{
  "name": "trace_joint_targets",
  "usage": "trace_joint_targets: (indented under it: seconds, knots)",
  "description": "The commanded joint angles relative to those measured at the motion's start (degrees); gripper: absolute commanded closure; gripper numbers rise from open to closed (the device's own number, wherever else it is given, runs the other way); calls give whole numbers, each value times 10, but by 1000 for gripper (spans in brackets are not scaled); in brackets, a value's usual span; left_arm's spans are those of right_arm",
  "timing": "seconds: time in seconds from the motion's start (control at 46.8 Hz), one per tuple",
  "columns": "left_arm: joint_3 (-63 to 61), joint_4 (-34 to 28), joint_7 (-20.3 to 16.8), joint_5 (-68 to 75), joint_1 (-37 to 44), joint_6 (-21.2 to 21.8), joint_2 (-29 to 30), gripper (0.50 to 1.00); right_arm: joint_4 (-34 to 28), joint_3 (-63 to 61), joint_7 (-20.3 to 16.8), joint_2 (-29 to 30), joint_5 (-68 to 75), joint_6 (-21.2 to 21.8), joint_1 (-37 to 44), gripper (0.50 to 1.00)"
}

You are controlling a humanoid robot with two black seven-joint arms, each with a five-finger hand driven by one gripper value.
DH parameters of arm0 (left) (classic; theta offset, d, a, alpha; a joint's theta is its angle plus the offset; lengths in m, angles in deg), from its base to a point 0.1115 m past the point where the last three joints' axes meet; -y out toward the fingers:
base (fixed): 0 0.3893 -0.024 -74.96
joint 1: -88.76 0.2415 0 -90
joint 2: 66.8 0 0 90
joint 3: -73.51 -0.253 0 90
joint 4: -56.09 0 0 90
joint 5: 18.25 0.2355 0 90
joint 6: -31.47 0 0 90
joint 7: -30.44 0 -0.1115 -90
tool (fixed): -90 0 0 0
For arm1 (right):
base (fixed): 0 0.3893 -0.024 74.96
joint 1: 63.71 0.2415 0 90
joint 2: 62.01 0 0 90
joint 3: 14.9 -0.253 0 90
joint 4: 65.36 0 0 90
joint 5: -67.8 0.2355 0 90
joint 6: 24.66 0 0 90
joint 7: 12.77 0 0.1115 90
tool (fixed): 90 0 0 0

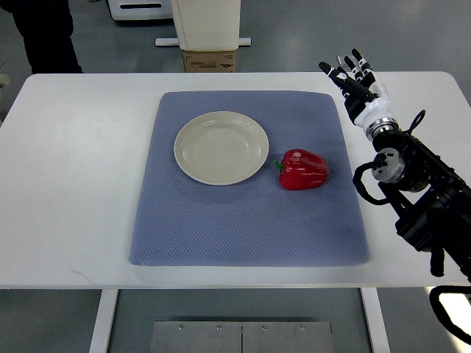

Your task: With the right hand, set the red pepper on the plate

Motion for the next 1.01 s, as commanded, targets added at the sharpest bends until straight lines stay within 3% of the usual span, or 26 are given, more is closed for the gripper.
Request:
trace_joint_targets:
  seconds: [0.0,0.299,0.62,0.77,0.984]
  knots:
    - [0,0,0,0,0,0,0,500,-2,14,0,-7,-1,1,0,500]
    - [0,0,0,0,0,0,0,500,-13,110,0,-62,0,7,23,500]
    - [0,0,0,0,0,0,0,500,-68,240,4,-144,0,33,68,502]
    - [0,0,0,0,0,0,0,500,-97,297,15,-178,-1,57,95,517]
    - [0,0,0,0,0,0,0,500,-135,410,18,-214,-3,59,151,548]
